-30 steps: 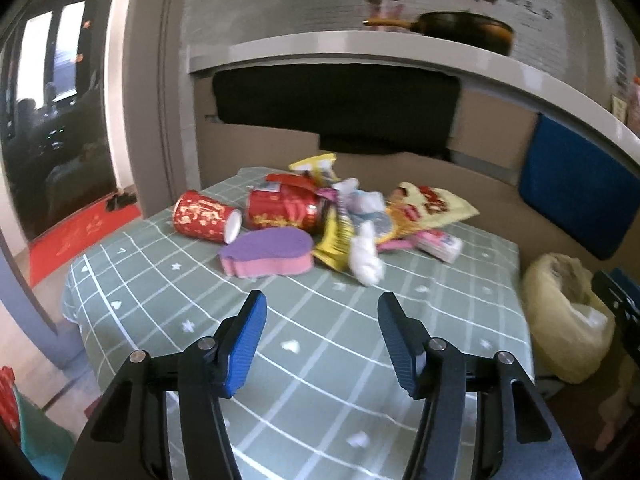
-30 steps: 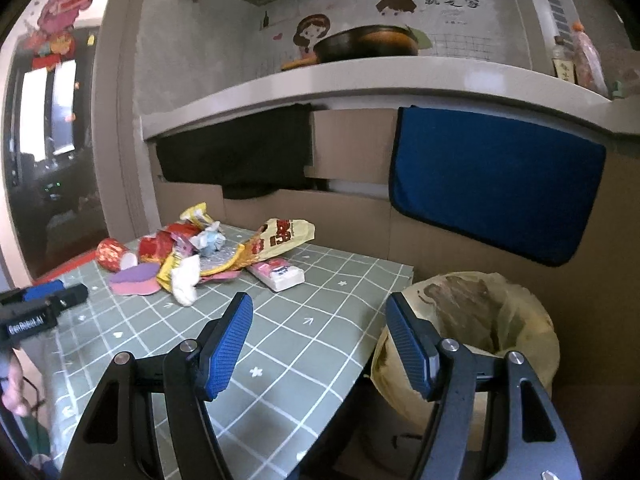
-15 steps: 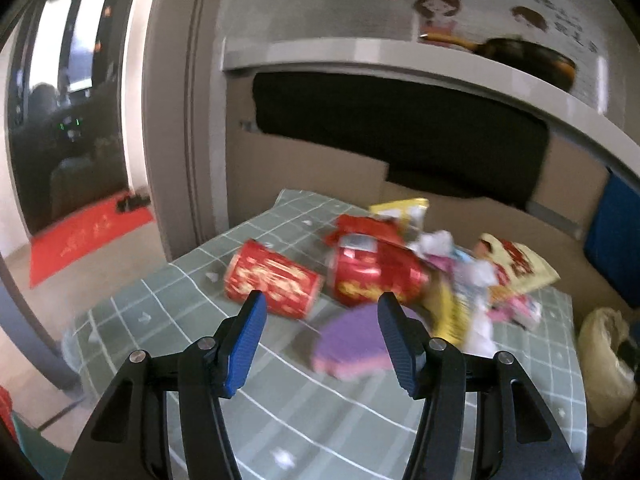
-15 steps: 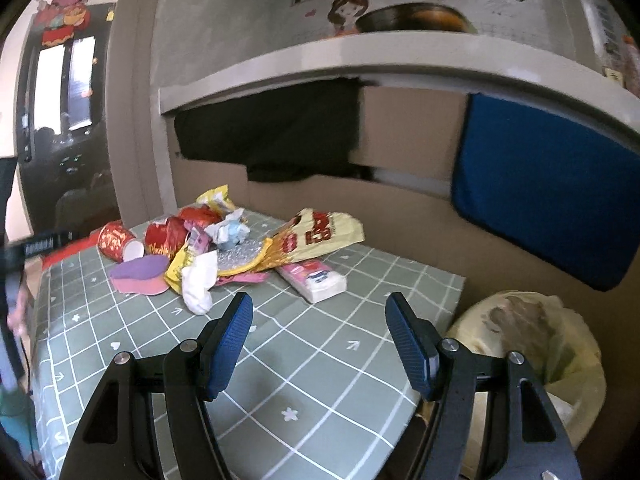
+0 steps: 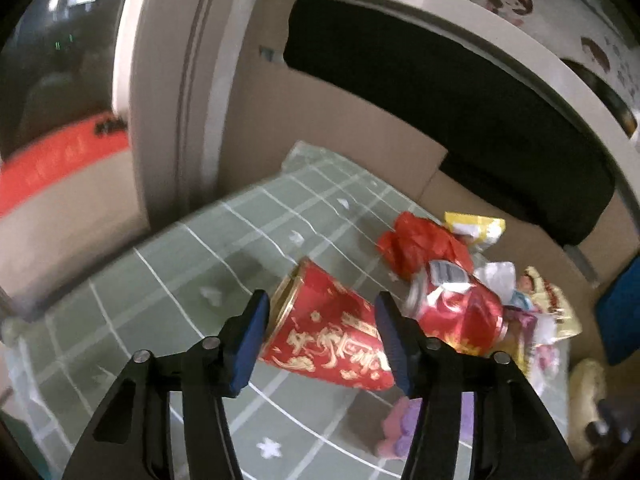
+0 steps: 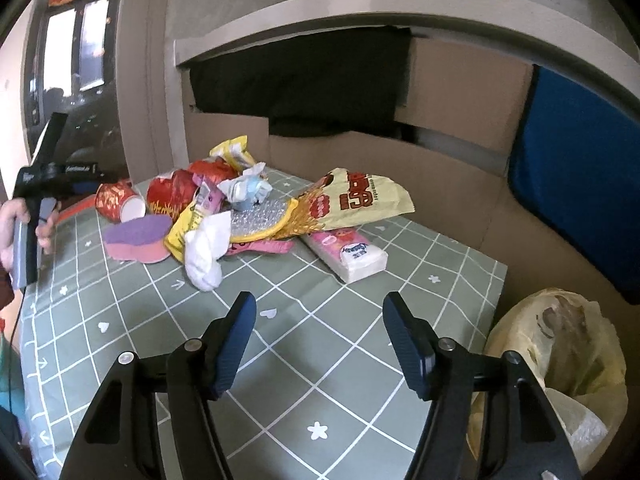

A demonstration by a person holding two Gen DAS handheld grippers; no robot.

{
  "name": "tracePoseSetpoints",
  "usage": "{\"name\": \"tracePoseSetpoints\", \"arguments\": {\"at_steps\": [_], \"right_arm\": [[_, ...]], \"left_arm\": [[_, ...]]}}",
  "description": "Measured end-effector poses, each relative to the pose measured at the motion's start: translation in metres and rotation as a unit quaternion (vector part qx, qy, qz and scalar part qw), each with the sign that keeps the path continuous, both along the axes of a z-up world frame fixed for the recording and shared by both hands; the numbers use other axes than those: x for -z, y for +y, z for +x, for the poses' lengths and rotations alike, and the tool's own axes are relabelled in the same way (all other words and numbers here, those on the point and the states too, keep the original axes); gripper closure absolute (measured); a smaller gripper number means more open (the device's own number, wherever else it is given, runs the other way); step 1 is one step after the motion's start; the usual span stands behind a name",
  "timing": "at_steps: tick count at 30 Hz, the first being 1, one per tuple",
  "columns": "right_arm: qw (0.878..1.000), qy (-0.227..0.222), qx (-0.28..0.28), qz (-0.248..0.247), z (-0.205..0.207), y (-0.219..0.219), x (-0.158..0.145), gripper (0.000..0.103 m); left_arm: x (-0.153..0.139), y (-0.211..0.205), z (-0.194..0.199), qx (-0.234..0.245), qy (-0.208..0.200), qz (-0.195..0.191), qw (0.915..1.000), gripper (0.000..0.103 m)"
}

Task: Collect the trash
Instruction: 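Move the left gripper toward the red paper cup and close on its rim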

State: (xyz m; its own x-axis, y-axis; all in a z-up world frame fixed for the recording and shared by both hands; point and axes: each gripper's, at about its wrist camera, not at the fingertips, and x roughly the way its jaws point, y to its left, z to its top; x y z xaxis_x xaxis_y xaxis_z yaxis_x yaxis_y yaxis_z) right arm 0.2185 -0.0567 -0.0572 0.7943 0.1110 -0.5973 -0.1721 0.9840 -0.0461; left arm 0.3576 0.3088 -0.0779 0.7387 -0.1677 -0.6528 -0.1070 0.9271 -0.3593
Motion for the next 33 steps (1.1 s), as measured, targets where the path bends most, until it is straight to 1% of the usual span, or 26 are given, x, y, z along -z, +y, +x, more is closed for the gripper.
{"name": "tracePoseSetpoints", "arguments": {"at_steps": [2, 3, 5, 8, 9, 13, 16, 19, 23, 28, 33], "right_arm": [[1.0, -0.001, -0.002, -0.009, 0.001, 0.002, 0.001, 0.039], [1.0, 0.0, -0.003, -0.012, 0.002, 0.002, 0.001, 0.039], [1.0, 0.003, -0.004, -0.01, 0.004, 0.002, 0.002, 0.04], [1.0, 0.01, -0.006, -0.001, 0.008, 0.002, 0.004, 0.04], [1.0, 0.011, -0.006, 0.001, 0.008, 0.003, 0.004, 0.04], [1.0, 0.015, -0.015, 0.003, 0.005, 0.007, 0.006, 0.04], [1.0, 0.009, -0.02, -0.007, 0.0, 0.01, 0.007, 0.04], [1.0, 0.009, -0.024, -0.011, -0.003, 0.01, 0.008, 0.041], [1.0, 0.012, -0.022, -0.005, -0.003, 0.006, 0.01, 0.041], [0.999, 0.023, -0.021, 0.009, -0.001, 0.003, 0.015, 0.041], [0.999, 0.023, -0.025, 0.007, -0.006, 0.004, 0.017, 0.041]], "left_arm": [[0.003, -0.008, -0.008, 0.014, 0.002, -0.013, 0.9998, 0.052], [0.004, -0.016, -0.014, 0.023, 0.001, -0.015, 0.9996, 0.055], [0.004, -0.03, -0.026, 0.042, -0.004, -0.02, 0.9989, 0.056], [0.002, -0.049, -0.043, 0.061, -0.011, -0.015, 0.998, 0.057], [0.001, -0.052, -0.046, 0.063, -0.013, -0.012, 0.9979, 0.059], [0.0, -0.059, -0.046, 0.054, -0.016, -0.006, 0.9984, 0.061], [0.004, -0.055, -0.04, 0.048, -0.002, -0.026, 0.9985, 0.062], [0.007, -0.052, -0.042, 0.039, 0.008, -0.033, 0.9987, 0.062], [0.01, -0.055, -0.046, 0.031, 0.011, -0.015, 0.9993, 0.062], [0.019, -0.075, -0.051, 0.066, 0.028, -0.027, 0.9971, 0.062], [0.018, -0.106, -0.064, 0.115, 0.028, -0.026, 0.9926, 0.062]]}}
